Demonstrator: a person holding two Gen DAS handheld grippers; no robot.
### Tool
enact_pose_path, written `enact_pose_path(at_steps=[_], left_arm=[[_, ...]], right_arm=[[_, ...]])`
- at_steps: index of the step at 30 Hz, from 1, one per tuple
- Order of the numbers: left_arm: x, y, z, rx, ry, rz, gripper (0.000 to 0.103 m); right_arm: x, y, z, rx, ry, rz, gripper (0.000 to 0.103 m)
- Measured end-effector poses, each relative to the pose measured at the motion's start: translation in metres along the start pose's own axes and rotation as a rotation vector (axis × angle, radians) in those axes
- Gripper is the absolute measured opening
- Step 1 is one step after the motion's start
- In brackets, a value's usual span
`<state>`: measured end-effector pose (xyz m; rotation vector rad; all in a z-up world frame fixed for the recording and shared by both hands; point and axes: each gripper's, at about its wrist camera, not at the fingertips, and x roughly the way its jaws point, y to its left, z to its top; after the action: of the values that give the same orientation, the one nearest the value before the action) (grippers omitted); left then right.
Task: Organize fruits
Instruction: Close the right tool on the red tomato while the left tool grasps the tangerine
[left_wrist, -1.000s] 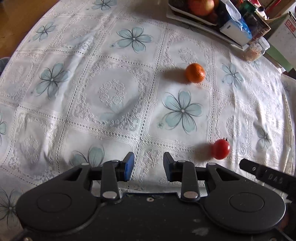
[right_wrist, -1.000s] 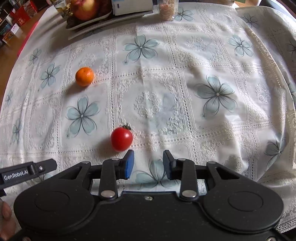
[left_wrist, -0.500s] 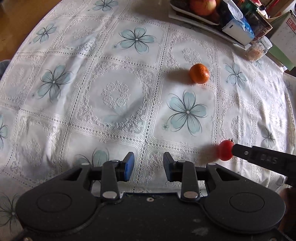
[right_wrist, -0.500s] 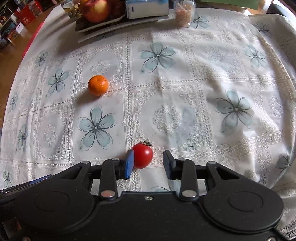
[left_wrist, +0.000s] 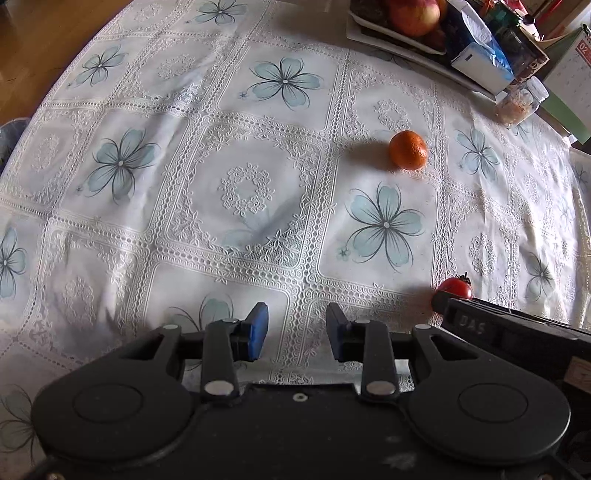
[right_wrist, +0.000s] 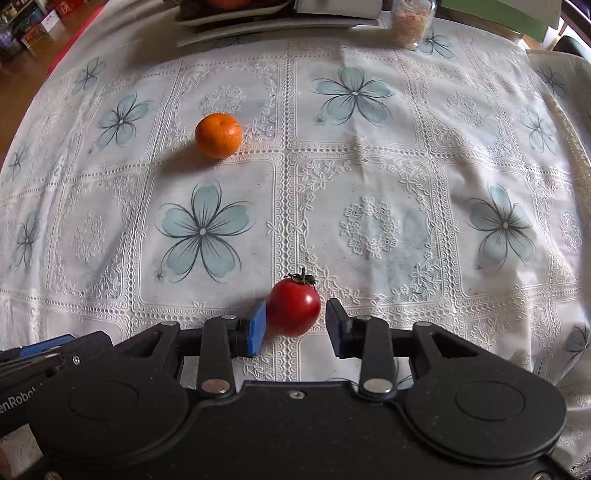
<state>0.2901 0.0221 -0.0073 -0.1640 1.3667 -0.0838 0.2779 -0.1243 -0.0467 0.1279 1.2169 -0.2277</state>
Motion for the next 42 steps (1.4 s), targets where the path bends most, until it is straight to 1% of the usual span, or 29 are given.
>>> enact_pose_path(at_steps=[5, 9, 12, 17, 22, 27, 29, 33, 36, 38, 39, 42], left_arm=[[0.001, 0.0, 0.0, 0.002, 0.003, 0.01, 0.033], [0.002, -0.003, 0.0, 0.008, 0.009, 0.015, 0.033], [0.002, -0.005, 0.002, 0.004, 0.017, 0.003, 0.033], [0.0, -0.018, 0.009, 0.018, 0.013, 0.004, 0.033], [0.003, -0.039, 0.02, 0.026, 0.027, -0.022, 0.033], [0.008, -0.066, 0.032, 0.05, 0.008, 0.002, 0.033], [0.009, -0.079, 0.036, 0.063, -0.01, 0.026, 0.033], [0.012, -0.102, 0.043, 0.099, -0.054, 0.083, 0.033], [0.014, -0.117, 0.048, 0.119, -0.077, 0.093, 0.033], [0.017, -0.125, 0.051, 0.131, -0.084, 0.093, 0.033], [0.018, -0.128, 0.053, 0.134, -0.087, 0.095, 0.033], [0.024, -0.134, 0.057, 0.14, -0.094, 0.108, 0.033]], right_arm=[[0.011, -0.001, -0.002, 0.0, 0.019, -0.023, 0.044], [0.011, -0.007, -0.004, 0.002, 0.006, -0.015, 0.042], [0.008, -0.014, -0.004, 0.012, -0.005, -0.012, 0.042], [-0.005, -0.039, -0.003, 0.045, -0.049, -0.001, 0.042], [-0.011, -0.074, -0.004, 0.098, -0.088, -0.001, 0.042], [-0.014, -0.106, -0.012, 0.153, -0.134, -0.017, 0.042], [-0.015, -0.114, -0.015, 0.163, -0.161, -0.028, 0.042], [-0.018, -0.119, -0.016, 0.139, -0.21, -0.062, 0.042], [-0.02, -0.123, -0.017, 0.13, -0.222, -0.047, 0.041], [-0.02, -0.126, -0.018, 0.132, -0.217, -0.028, 0.032], [-0.02, -0.127, -0.018, 0.133, -0.214, -0.028, 0.03], [-0.018, -0.13, -0.019, 0.138, -0.21, -0.014, 0.03]])
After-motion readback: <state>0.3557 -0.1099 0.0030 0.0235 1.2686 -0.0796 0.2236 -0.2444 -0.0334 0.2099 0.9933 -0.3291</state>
